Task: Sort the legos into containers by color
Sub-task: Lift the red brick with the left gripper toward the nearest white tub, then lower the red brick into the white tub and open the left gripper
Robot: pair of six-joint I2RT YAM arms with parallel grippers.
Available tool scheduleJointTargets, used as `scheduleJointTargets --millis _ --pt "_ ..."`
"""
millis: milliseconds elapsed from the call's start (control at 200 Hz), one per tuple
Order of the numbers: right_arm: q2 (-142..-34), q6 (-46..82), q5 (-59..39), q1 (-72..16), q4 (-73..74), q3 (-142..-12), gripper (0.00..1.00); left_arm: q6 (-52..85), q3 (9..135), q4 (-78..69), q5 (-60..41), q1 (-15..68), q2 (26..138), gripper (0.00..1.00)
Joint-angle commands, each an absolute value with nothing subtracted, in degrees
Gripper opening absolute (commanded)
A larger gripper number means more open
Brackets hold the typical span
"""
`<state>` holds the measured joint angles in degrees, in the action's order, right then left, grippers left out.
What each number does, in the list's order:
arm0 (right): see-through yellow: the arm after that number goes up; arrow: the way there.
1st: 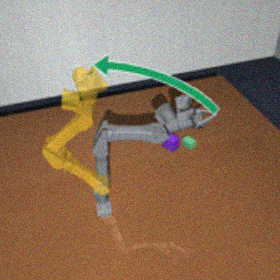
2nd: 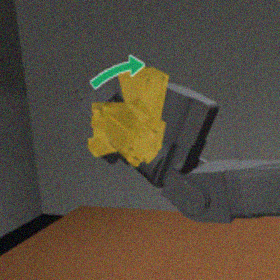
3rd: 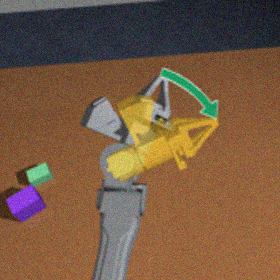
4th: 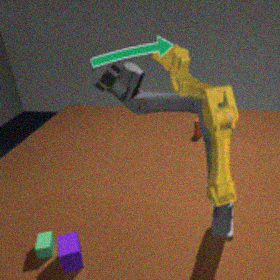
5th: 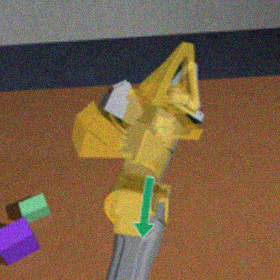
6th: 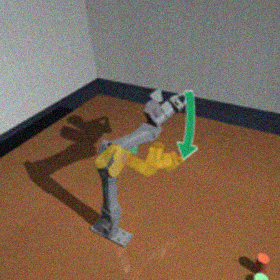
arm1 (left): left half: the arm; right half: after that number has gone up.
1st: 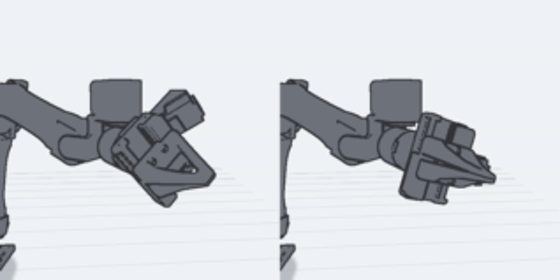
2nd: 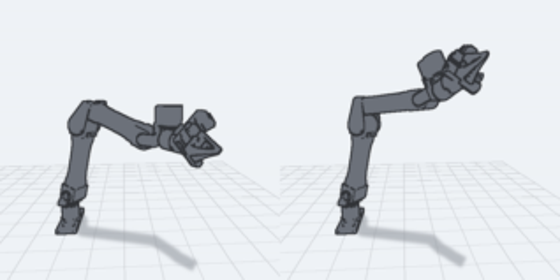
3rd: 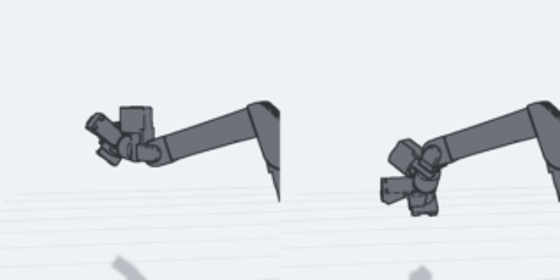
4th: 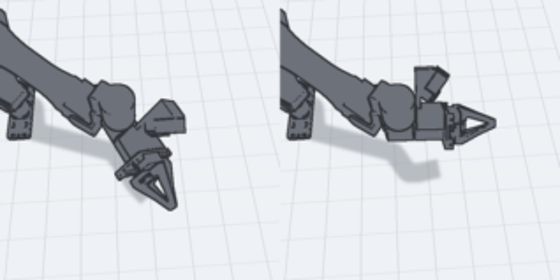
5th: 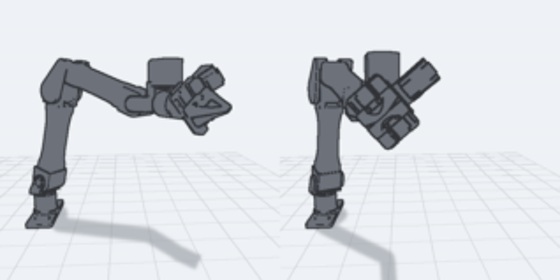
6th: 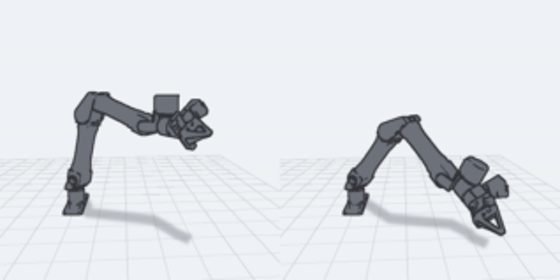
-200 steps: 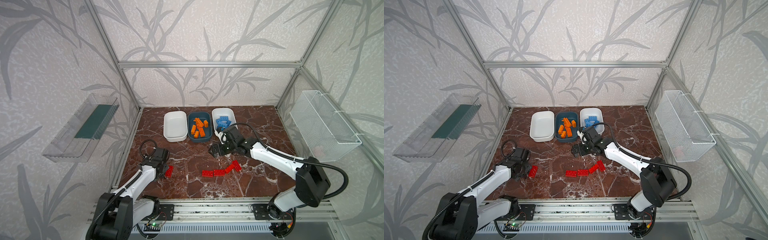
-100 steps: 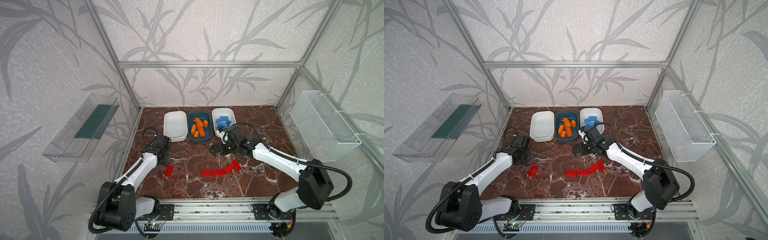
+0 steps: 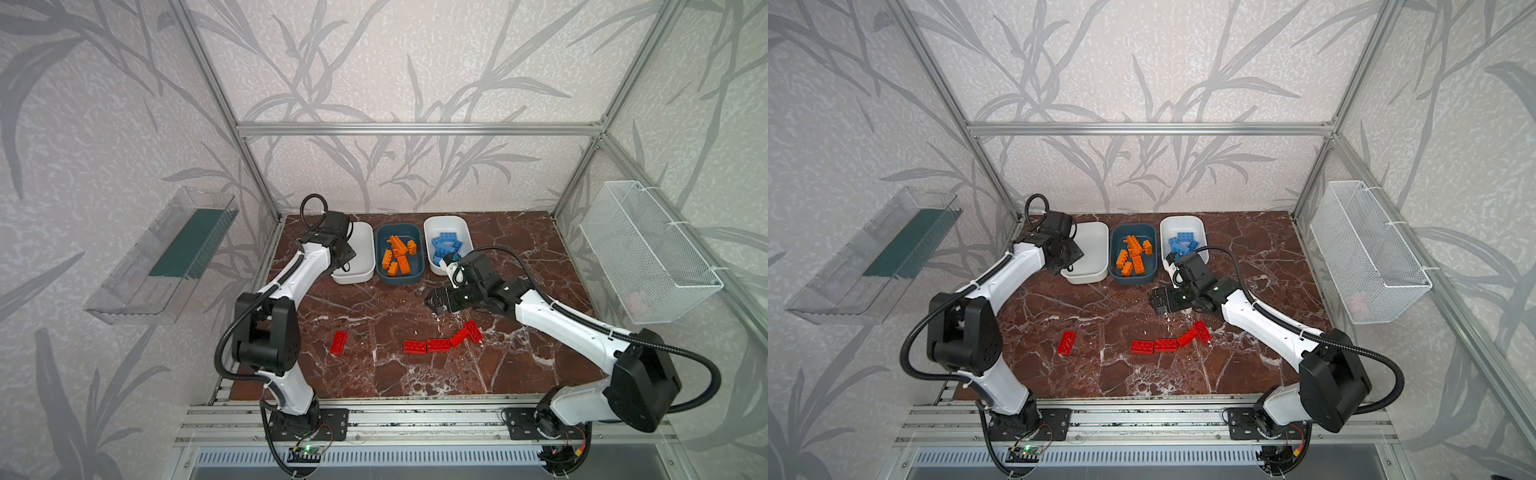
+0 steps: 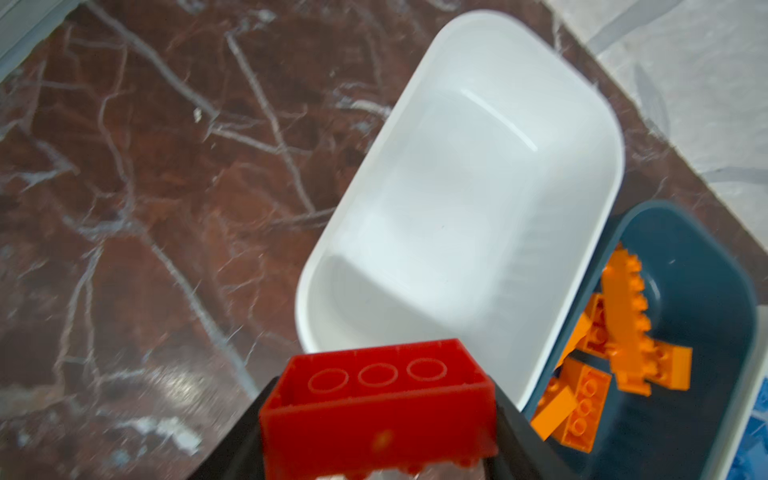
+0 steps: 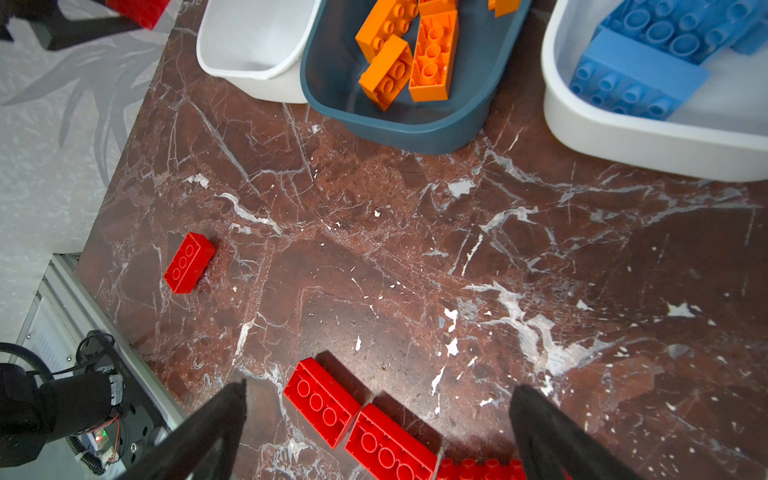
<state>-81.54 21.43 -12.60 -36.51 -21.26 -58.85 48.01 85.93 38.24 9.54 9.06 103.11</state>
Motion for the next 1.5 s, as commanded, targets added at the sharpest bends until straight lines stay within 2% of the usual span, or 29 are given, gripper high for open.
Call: scheduleJointTargets --millis 0,305,365,425,500,660,785,945,1225,1400,1495 --pt "-80.85 21.54 -13.79 -35.56 -21.30 -58.63 0.99 45.86 95.94 43.05 11.10 8.49 111.57 0.42" --pt "-81.83 20.28 -15.54 -32.84 -21.18 -57.31 0.99 43.42 130.32 55.53 8.25 7.16 136.76 0.45" --pt "-81.66 20.31 -16.36 -32.22 -21.00 -56.98 0.99 43.44 135.02 57.32 8.14 6.95 139.73 0.53" --pt "-81.65 20.22 -16.65 -31.62 -20.95 -56.87 0.99 43.33 138.41 58.53 8.13 6.77 141.92 0.68" --pt "-81.74 19.97 -16.92 -31.01 -21.17 -56.95 0.99 43.24 140.63 59.03 7.77 6.72 143.32 0.80" --pt "-81.83 19.86 -17.22 -30.49 -21.22 -56.66 0.99 42.10 139.04 58.62 5.19 7.85 139.71 0.86" --pt "-81.23 20.01 -18.84 -30.40 -21.38 -55.25 0.99 39.29 126.89 54.50 8.70 11.79 128.20 0.86" --pt "-78.12 22.03 -20.70 -31.12 -20.56 -52.30 0.99 40.02 102.12 46.26 11.28 15.81 110.59 0.86" --pt "-72.84 21.45 -17.39 -37.55 -25.70 -51.56 0.99 45.42 63.01 39.82 17.05 20.30 83.58 0.87" --pt "-69.30 22.64 -14.55 -41.01 -27.95 -52.21 0.99 50.10 45.42 38.53 16.83 22.54 71.92 0.87" --pt "-67.54 23.68 -12.90 -43.35 -28.50 -52.21 0.99 51.34 39.89 38.23 16.43 23.14 68.10 0.87"
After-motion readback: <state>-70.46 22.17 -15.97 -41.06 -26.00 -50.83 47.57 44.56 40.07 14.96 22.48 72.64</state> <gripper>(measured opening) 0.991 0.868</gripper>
